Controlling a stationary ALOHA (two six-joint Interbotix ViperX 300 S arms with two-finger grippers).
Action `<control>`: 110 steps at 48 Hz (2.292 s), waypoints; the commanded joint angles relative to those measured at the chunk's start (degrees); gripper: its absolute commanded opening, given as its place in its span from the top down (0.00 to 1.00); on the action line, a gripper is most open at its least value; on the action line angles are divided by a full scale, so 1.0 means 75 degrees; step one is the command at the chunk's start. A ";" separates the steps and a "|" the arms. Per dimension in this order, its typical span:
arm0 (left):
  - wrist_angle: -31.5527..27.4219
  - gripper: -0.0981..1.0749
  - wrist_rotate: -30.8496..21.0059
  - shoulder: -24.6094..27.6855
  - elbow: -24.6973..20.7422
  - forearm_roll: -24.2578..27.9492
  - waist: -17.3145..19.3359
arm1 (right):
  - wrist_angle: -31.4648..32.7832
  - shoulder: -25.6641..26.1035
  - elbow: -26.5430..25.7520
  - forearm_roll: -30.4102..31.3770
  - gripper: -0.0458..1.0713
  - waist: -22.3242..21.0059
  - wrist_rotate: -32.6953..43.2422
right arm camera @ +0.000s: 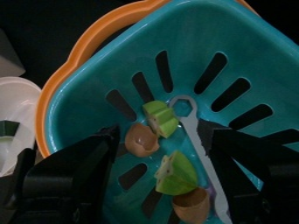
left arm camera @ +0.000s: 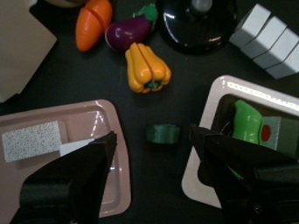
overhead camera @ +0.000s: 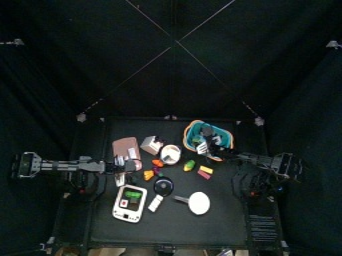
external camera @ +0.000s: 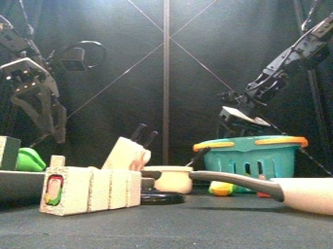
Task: Grab white sushi piece
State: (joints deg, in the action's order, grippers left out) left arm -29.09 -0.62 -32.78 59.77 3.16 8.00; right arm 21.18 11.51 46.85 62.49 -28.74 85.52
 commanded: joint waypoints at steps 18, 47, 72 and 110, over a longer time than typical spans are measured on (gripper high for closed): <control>0.0105 0.06 -0.0375 -0.0012 0.0141 0.1066 0.0984 | -0.0012 0.0188 -0.0258 0.0375 0.06 -0.0012 -0.0023; 0.1324 0.06 -0.0363 0.0059 0.0598 0.0984 0.1418 | -0.0012 0.0445 -0.0340 0.0832 0.06 -0.0012 -0.0012; 0.1758 0.06 -0.0363 0.0527 0.0715 0.0996 0.1652 | -0.0012 0.0434 -0.0305 0.0809 0.06 -0.0012 -0.0012; 0.1898 0.40 -0.0363 0.0984 0.0715 0.0973 0.1758 | -0.0012 0.0328 -0.0305 0.0797 0.06 -0.0012 -0.0012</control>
State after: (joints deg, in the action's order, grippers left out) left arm -15.29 -3.34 -25.40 65.74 10.55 21.09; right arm 21.18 13.27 45.18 68.38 -28.83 85.34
